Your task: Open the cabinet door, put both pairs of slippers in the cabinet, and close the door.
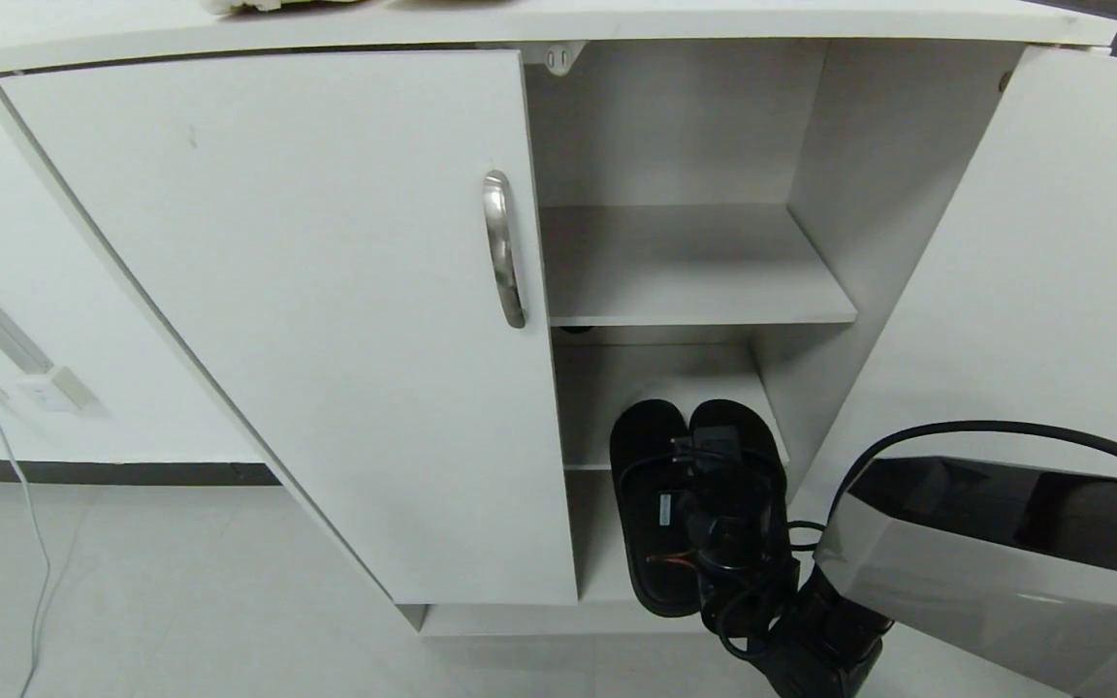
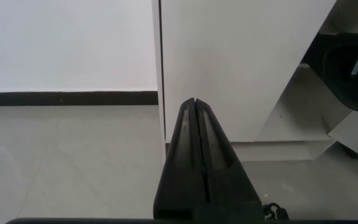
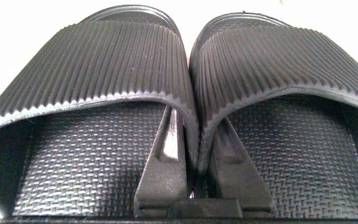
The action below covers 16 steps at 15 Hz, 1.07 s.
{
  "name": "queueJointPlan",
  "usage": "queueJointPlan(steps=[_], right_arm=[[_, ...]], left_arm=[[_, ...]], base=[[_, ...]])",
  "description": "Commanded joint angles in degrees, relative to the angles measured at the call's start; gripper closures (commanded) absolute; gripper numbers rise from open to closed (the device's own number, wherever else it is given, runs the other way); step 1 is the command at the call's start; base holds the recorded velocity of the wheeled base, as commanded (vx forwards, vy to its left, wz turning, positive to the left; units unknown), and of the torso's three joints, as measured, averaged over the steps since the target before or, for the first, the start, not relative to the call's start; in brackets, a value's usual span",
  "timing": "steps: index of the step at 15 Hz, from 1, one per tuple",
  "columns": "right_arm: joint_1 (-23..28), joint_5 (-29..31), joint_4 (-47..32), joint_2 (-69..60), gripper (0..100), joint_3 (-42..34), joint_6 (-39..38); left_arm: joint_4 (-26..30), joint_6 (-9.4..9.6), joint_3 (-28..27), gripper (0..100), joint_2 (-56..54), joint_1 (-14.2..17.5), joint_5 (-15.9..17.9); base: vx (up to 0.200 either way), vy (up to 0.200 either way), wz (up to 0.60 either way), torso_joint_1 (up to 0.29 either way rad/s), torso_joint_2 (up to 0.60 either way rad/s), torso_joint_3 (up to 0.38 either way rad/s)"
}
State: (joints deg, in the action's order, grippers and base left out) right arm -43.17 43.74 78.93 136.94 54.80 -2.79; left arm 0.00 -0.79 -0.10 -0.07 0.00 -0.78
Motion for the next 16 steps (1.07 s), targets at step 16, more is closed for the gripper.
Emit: queueJointPlan(steps=[16], right_arm=[[6.1,-3.5,-15.5,6.1,100,21.5,-0.2]], left_arm=[[0.0,-0.17,0.1,100,0.1,0.0,-0.2]], base=[[0.025,0.000,0.00,-0.001,0.00,0.001]])
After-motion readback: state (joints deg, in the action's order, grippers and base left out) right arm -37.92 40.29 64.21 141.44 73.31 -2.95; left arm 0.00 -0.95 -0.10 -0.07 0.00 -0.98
